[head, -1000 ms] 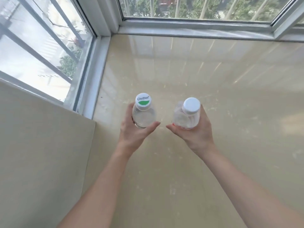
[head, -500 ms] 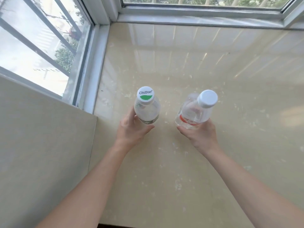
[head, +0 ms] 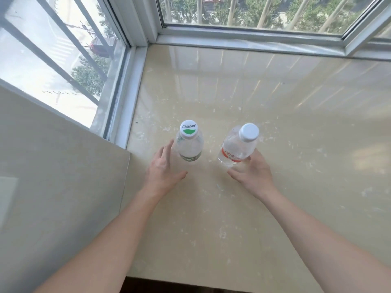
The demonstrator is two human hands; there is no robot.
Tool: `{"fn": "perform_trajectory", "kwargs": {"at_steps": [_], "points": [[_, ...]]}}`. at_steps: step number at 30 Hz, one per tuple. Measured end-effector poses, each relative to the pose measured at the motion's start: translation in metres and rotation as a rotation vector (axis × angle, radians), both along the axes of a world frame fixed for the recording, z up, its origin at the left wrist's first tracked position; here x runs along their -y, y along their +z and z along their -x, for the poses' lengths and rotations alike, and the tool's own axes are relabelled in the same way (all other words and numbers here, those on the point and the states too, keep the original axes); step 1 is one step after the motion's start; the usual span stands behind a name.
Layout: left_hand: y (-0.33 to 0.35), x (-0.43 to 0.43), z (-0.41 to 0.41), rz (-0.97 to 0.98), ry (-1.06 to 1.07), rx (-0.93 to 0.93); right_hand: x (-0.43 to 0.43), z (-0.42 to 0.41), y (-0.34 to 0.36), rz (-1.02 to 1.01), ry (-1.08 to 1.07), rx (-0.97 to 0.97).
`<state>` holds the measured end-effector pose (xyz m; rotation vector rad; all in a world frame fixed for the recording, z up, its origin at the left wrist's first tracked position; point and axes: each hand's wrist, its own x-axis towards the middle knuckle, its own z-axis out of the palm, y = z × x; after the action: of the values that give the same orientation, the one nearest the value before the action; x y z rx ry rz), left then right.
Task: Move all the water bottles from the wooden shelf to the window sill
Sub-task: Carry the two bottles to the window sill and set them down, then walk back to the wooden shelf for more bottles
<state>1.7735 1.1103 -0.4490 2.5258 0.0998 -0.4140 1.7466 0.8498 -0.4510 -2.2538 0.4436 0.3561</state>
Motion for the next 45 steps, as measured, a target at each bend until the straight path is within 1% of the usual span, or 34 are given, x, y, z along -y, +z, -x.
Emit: {"fn": "perform_trajectory", "kwargs": {"at_steps": [3,4,6,8,10,15,17,21,24,31,37,40,45], "points": [[0.035,-0.012,0.012,-0.256,-0.056,0.002,0.022,0.01,0.035,0.205,0.152,-0.177],[0.051,-0.015,0.016,-0.32,-0.096,0.008,0.029,0.014,0.05,0.294,0.213,-0.203],[0.084,-0.017,0.023,-0.402,-0.146,0.048,0.037,0.019,0.084,0.43,0.309,-0.183],[0.124,-0.015,0.028,-0.442,-0.144,0.119,0.039,0.019,0.124,0.501,0.36,-0.103],[0.164,-0.009,0.03,-0.438,-0.138,0.198,0.04,0.017,0.163,0.545,0.385,-0.003],[0.256,0.016,0.049,-0.384,-0.145,0.353,0.033,0.024,0.254,0.622,0.346,0.346],[0.289,0.025,0.055,-0.366,-0.141,0.444,0.028,0.03,0.289,0.635,0.35,0.449],[0.349,0.041,0.069,-0.367,-0.19,0.535,0.024,0.045,0.353,0.643,0.374,0.571],[0.382,0.051,0.08,-0.37,-0.189,0.613,0.027,0.055,0.388,0.696,0.368,0.655],[0.424,0.078,0.094,-0.344,-0.206,0.723,0.027,0.073,0.426,0.711,0.292,0.72],[0.434,0.101,0.09,-0.313,-0.279,0.742,0.042,0.093,0.432,0.728,0.225,0.669],[0.436,0.117,0.088,-0.274,-0.366,0.756,0.056,0.108,0.434,0.749,0.123,0.617],[0.433,0.153,0.088,-0.175,-0.583,0.766,0.078,0.155,0.435,0.805,-0.105,0.531]]}}
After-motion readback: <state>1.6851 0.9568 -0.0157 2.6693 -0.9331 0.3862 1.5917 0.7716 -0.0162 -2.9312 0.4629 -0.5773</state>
